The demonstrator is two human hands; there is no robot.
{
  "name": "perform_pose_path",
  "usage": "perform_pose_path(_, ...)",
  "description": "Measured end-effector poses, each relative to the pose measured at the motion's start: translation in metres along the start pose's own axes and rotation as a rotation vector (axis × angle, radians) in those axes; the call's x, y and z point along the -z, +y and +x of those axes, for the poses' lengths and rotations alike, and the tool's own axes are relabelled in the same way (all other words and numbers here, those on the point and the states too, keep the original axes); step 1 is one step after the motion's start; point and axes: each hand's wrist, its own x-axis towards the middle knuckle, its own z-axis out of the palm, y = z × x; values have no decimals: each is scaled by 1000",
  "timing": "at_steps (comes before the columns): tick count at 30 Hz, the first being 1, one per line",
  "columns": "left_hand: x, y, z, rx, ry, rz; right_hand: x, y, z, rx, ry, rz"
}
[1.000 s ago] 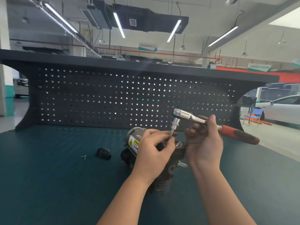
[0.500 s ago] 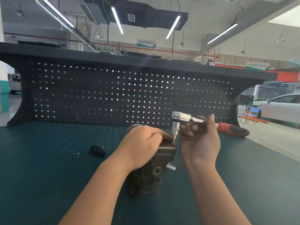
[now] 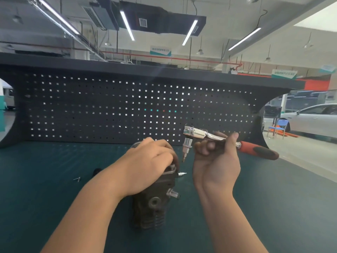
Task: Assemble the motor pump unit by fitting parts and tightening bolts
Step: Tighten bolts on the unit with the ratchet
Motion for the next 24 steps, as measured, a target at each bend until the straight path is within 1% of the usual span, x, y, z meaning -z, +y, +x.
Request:
perform_pose_path(3, -4, 4, 2, 22, 32, -139, -2, 1, -1, -17, -10, 20)
perform_pose_path(4, -7, 1, 4, 47, -35, -131, -2, 0, -2, -2, -16, 10)
perform_pose_path(5, -12, -12, -4, -22, -198, -56, -3, 0, -3, 24, -22, -6)
perform_pose_path(6, -20, -26, -5, -2, -320, -57, -3, 0, -4, 55, -27, -29)
perform_pose_path(7, -22, -40, 1, 63, -324, -43, -3, 0, -5, 84, -31, -58)
perform_pose_path(8, -21, -46, 4, 58, -339, -49, -3, 1, -7, 107, -37, -84)
perform_pose_path(9, -18, -41, 3, 19, -397, -2, -3, 2, -8, 124, -44, -104)
perform_pose_path(10, -8, -35, 0, -37, -350, -1, -3, 3, -9, 136, -50, -118)
perform_pose_path(11, -1, -21, 0, -3, -210, -22, -3, 4, -11, 143, -56, -129)
perform_pose_path(12, 3, -7, 1, 21, -119, -11, -3, 5, -12, 148, -63, -141)
perform_pose_path(14, 6, -6, -11, -23, -116, -34, -3, 7, -15, 162, -79, -163)
perform_pose_path(20, 3, -12, -3, 12, -59, -62, -3, 6, -16, 229, -109, -186)
perform_pose_path(24, -8, -6, 1, 41, 61, 63, -2, 7, -17, 249, -118, -221)
